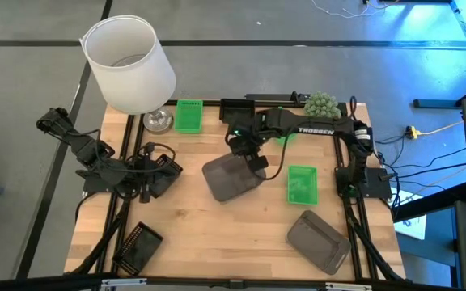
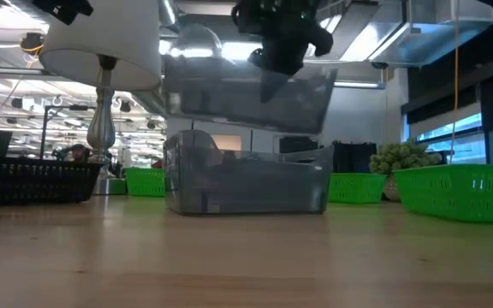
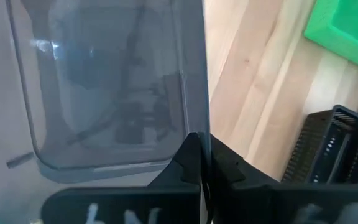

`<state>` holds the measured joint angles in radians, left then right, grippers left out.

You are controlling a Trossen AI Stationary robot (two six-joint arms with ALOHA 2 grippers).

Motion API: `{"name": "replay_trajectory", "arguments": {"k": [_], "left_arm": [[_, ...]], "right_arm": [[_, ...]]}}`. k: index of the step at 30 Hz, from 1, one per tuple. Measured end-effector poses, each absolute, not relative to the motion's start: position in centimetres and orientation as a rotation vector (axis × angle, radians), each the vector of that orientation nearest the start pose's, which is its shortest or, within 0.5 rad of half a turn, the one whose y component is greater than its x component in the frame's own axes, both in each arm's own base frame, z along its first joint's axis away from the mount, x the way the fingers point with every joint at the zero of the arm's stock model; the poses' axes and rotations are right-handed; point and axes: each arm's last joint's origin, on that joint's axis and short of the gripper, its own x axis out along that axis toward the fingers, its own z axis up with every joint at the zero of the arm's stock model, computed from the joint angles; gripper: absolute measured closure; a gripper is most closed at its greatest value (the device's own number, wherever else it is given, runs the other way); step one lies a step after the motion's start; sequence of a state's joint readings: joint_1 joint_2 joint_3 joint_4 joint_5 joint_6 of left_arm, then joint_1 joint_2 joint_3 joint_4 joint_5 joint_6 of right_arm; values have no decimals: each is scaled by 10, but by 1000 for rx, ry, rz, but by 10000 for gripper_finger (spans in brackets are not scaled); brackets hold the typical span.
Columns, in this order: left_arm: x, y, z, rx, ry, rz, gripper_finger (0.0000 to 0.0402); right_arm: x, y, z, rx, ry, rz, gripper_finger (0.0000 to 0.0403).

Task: Stack baskets by color
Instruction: Stack the middle transparent black bin on top of the top transparent black bin

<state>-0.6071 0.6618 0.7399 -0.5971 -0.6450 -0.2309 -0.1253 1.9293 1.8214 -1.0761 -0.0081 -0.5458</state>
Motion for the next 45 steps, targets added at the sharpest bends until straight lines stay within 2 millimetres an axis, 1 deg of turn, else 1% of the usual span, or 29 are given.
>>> {"name": "replay_trajectory", "arguments": {"k": [6,11,13,17,26,31,36,45], "left_arm": [[117,-60,300,73,409,86,401],[117,-60,300,73,409,86,401],[117,-60,300,72,408,86,401],[117,-60,300,72,408,86,401],[117,-60,300,72,408,86,401],[117,-60,300,76,407,85,401],[117,-60,300,79,408,85,401],[117,-60,300,79,408,85,401]], "right_arm": [[396,-49,272,-396,1191,259,403],[397,-49,260,-414,1180,268,403],[397,-50,258,-414,1182,266,403],[397,-50,260,-413,1182,265,403],[395,-51,285,-376,1201,207,403],[392,-52,285,-365,1242,178,403],[392,-53,285,-362,1264,97,403],[390,-53,284,-314,1274,113,403]]}}
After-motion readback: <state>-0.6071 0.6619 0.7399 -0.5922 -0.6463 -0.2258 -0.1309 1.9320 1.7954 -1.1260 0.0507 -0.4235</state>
